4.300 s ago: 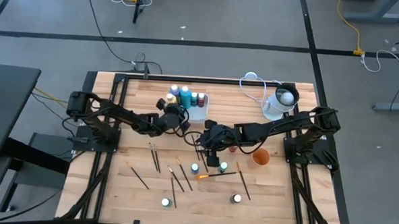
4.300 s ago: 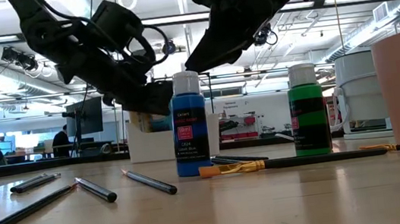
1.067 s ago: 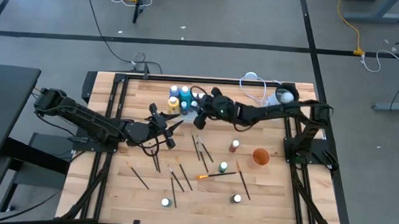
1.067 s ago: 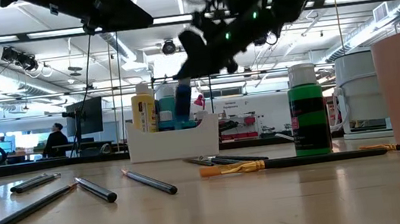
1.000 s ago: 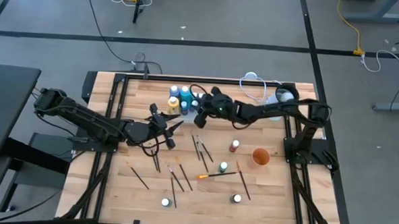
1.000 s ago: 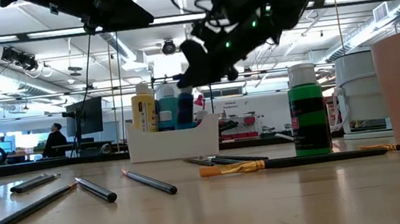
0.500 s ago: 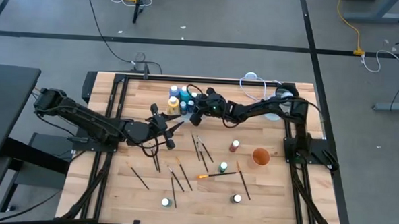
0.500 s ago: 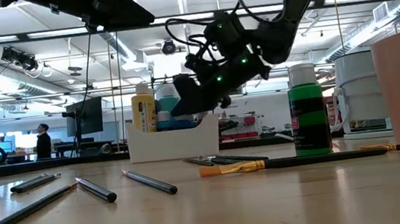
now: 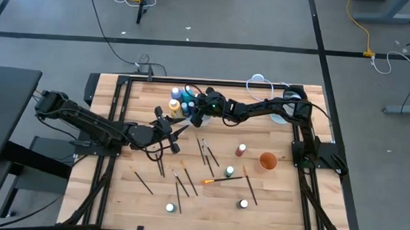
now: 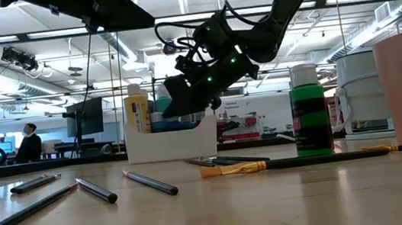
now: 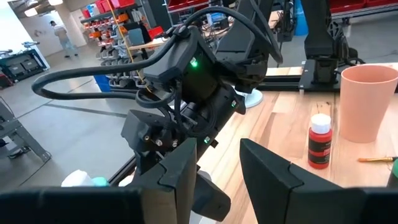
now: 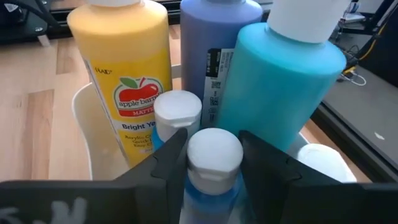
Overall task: Pick & Place Paint Supplies
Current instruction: Put the blue paint bottle into the white bin
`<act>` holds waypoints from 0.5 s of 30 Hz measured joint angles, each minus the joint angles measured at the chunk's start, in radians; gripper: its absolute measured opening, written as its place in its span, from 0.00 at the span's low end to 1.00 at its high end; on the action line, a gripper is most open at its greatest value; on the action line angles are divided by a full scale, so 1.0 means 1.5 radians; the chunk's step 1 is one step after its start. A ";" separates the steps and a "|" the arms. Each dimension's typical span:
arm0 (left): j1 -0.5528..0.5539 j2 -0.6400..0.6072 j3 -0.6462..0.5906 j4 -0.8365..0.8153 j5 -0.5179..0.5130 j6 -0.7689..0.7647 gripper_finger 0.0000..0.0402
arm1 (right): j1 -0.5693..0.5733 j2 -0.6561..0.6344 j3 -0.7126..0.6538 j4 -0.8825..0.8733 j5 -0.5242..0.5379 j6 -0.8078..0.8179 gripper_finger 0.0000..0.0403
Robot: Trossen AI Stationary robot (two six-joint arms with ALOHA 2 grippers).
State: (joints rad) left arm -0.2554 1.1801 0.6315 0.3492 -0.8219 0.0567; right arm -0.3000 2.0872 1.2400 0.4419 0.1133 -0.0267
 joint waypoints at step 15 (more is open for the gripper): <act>0.000 0.000 0.000 -0.001 0.044 -0.013 0.33 | 0.016 -0.086 -0.001 -0.112 -0.034 -0.005 0.45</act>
State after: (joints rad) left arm -0.2554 1.1797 0.6312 0.3477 -0.7559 0.0372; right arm -0.2760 1.9583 1.2387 0.2737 0.0616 -0.0349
